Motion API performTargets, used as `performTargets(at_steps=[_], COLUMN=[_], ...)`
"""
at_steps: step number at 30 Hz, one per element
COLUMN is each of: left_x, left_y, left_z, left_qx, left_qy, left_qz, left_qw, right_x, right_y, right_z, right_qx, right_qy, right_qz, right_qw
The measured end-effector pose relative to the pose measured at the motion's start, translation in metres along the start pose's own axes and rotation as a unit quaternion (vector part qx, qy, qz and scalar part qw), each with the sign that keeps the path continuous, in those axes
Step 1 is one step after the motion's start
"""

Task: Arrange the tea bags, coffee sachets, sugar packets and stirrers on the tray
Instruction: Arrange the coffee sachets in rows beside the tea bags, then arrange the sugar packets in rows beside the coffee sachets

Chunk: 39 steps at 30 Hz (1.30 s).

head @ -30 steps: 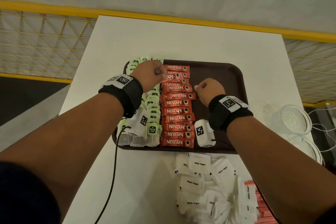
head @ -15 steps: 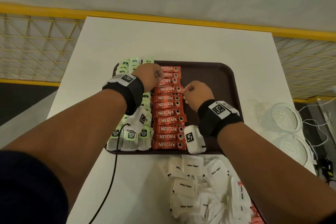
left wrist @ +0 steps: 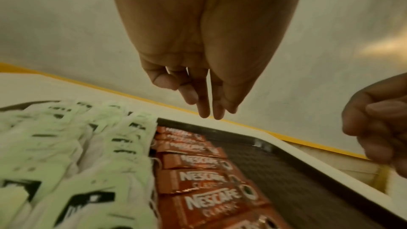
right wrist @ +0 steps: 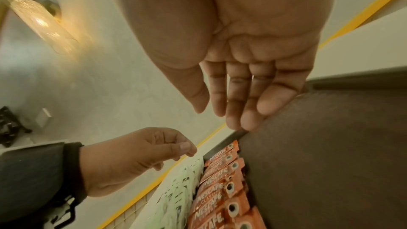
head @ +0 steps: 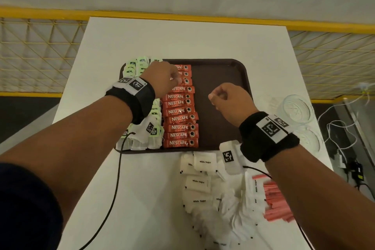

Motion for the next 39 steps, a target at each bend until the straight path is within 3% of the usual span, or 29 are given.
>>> performTargets(at_steps=[4,9,16,25,39], left_x=[-0.005,-0.055,-0.117,-0.122,-0.133], left_y=[0.059,0.141,0.219,0.244,0.253], left_z=[0.048,0.076,0.067,0.085,0.079], left_qx=[-0.067,-0.072,0.04,0.115,0.219], left_qy=[0.023,0.017,-0.027,0.03,0.131], left_qz=[-0.037,-0.156,-0.261,-0.232,-0.144], left_qw=[0.997,0.985,0.964,0.965,0.956], right_x=[-0.002,-0.029,-0.069,-0.096,-0.107], right_y=[0.06,0.127,0.186,0.218,0.22], right_z=[0.012,0.037,0.055,0.049,0.053], right_qx=[0.024,0.052,0.089,0.168,0.163], right_qy=[0.017,0.08,0.209,0.303,0.237], right_qz=[-0.083,-0.173,-0.264,-0.218,-0.202], right_qw=[0.996,0.98,0.937,0.912,0.936])
Point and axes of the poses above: each hand's wrist, its own y-axis away from the middle knuckle, its own x-axis out of the back of the hand, z = x × y, the point moved 8 cm from there along -y, towards the middle knuckle, and after that the axes turned 1 degree about y, right-handed, at the moved point
